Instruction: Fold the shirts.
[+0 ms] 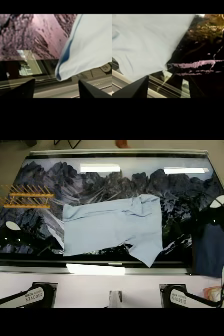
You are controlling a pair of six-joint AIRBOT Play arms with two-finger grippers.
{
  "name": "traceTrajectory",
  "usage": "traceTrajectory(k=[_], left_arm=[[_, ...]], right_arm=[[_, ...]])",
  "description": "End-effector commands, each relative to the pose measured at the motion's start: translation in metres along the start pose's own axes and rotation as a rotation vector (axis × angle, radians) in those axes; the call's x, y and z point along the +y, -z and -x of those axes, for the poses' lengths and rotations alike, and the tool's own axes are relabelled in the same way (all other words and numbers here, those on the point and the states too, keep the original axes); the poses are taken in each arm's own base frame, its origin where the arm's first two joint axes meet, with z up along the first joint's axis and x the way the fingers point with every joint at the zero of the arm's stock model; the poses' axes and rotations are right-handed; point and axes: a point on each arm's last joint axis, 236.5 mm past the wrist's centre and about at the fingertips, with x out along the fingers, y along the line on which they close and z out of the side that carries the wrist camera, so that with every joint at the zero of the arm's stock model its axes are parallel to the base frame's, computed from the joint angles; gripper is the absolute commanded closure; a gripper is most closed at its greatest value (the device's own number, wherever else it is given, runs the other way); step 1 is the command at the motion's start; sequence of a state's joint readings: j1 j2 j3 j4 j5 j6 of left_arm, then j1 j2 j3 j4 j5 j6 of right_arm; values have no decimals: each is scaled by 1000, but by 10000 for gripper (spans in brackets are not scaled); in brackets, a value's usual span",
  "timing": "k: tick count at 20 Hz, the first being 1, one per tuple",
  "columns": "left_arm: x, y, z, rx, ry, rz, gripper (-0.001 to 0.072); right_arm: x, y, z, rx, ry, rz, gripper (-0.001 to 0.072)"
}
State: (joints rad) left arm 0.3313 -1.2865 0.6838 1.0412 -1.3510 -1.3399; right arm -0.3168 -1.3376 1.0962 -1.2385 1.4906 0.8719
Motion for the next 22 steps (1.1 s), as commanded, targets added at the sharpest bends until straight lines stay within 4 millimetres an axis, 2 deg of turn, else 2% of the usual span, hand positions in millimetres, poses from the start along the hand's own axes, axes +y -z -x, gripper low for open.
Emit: traceTrajectory(k=[1,5,6,7,8,9,10,13,16,19,21,22], left_arm=[[-7,0,-24,-35,38,15,95],[-26,-5,-41,-37,56,0,99],[-31,-4,-45,-25,63,-4,108],[-32,-3,-50,-18,55,-12,121],[-32,-4,-52,-20,50,-18,342],[-32,-6,-52,-28,49,-19,563],[-32,-7,-51,-29,50,-20,672],[-37,-11,-44,-54,52,-48,672],[-48,-17,-28,-115,57,-89,673],[-59,-18,-11,-184,63,-135,673],[-65,-18,-2,-219,65,-158,673],[-68,-18,3,-236,67,-170,673]], right_arm=[[7,25,-13,31,-11,2,230],[4,22,-13,19,-1,2,228],[4,22,-13,18,0,2,211],[4,22,-13,17,1,3,143],[2,21,-13,13,7,7,95],[0,19,-14,5,17,7,97],[-1,15,-16,-6,16,5,98],[6,4,-38,-21,22,39,105],[17,-7,-76,11,17,85,106],[20,-11,-104,42,-25,48,138],[18,-16,-113,32,-34,20,288],[17,-21,-112,12,-27,17,479]])
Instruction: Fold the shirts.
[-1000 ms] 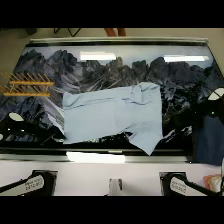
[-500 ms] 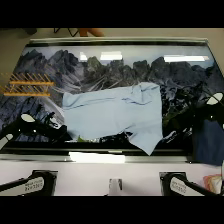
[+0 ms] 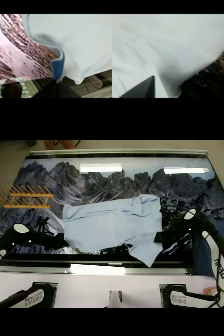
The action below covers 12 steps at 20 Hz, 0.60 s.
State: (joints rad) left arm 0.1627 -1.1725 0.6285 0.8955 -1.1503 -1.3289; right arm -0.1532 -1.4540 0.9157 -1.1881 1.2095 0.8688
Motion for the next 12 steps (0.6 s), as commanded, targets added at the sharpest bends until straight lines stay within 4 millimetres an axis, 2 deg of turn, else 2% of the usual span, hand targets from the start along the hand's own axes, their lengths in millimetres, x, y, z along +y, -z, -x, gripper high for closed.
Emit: traceTrajectory(k=[1,3,4,5,6,7,8,9,10,11,12], left_arm=[[-14,-6,17,-69,11,-48,673],[-30,-21,39,-147,16,-111,674],[-46,-35,60,-215,21,-157,675],[-68,-52,90,-308,27,-222,675],[-100,-70,135,-437,36,-308,675],[-142,-85,195,-608,46,-410,675],[-187,-89,264,-803,60,-511,675],[-239,-78,351,-1048,83,-622,674],[-286,-49,433,-1289,115,-718,674],[-324,-4,509,-1522,154,-800,674],[-353,51,572,-1728,203,-872,674]], right_arm=[[-4,-17,-9,-45,9,-25,681],[-4,-34,14,-105,45,32,685],[-3,-51,39,-171,87,87,685],[0,-70,73,-252,142,157,685],[8,-93,122,-360,222,243,685],[22,-112,180,-480,311,325,685],[44,-128,256,-640,438,421,685],[76,-133,347,-832,598,511,685],[114,-121,436,-1025,767,577,684],[160,-89,525,-1232,956,629,684],[202,-47,591,-1411,1105,644,684]])
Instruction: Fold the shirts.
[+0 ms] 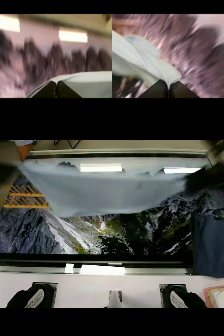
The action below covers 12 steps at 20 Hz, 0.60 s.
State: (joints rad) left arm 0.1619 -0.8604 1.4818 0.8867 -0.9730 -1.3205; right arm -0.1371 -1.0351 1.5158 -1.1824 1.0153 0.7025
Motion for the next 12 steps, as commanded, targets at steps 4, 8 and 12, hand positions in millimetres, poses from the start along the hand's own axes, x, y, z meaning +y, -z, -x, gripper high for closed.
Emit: traceTrajectory(k=[4,8,12], left_arm=[[-172,-198,250,-769,141,-255,674],[-156,-160,220,-578,95,-251,675],[-127,-143,195,-457,-1,-267,675]], right_arm=[[-25,-184,359,-702,645,199,684],[-17,-146,345,-527,597,161,684],[-23,-119,320,-381,569,161,684]])
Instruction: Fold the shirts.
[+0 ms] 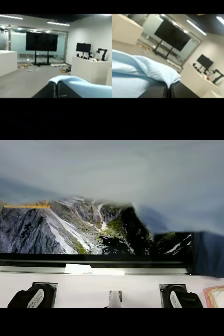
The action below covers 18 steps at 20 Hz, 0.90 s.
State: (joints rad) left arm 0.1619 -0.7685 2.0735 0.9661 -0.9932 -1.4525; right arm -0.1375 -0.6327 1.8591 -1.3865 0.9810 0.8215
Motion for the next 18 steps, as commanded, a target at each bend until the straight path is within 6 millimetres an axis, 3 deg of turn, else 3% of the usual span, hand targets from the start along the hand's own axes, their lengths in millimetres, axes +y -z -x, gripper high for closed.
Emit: traceTrajectory(k=[1,2,4,8,11,13,14,16,18], left_arm=[[22,40,-6,161,-67,-22,675],[34,64,-13,236,-86,-12,675],[65,131,-31,435,-125,37,675],[126,308,-55,852,-183,219,674],[155,449,-43,1143,-210,362,674],[169,515,-35,1255,-231,426,674],[176,538,-35,1286,-244,449,674],[190,569,-45,1281,-271,480,674],[207,590,-57,1236,-338,517,674]], right_arm=[[11,39,-4,161,-53,15,684],[22,61,-15,239,-99,6,684],[59,120,-40,454,-240,-62,683],[164,262,-74,943,-608,-174,684],[244,361,-100,1151,-798,-226,684],[293,395,-140,1113,-838,-340,684],[314,403,-162,1073,-835,-422,684],[348,414,-200,997,-805,-601,683],[369,425,-223,952,-781,-715,683]])
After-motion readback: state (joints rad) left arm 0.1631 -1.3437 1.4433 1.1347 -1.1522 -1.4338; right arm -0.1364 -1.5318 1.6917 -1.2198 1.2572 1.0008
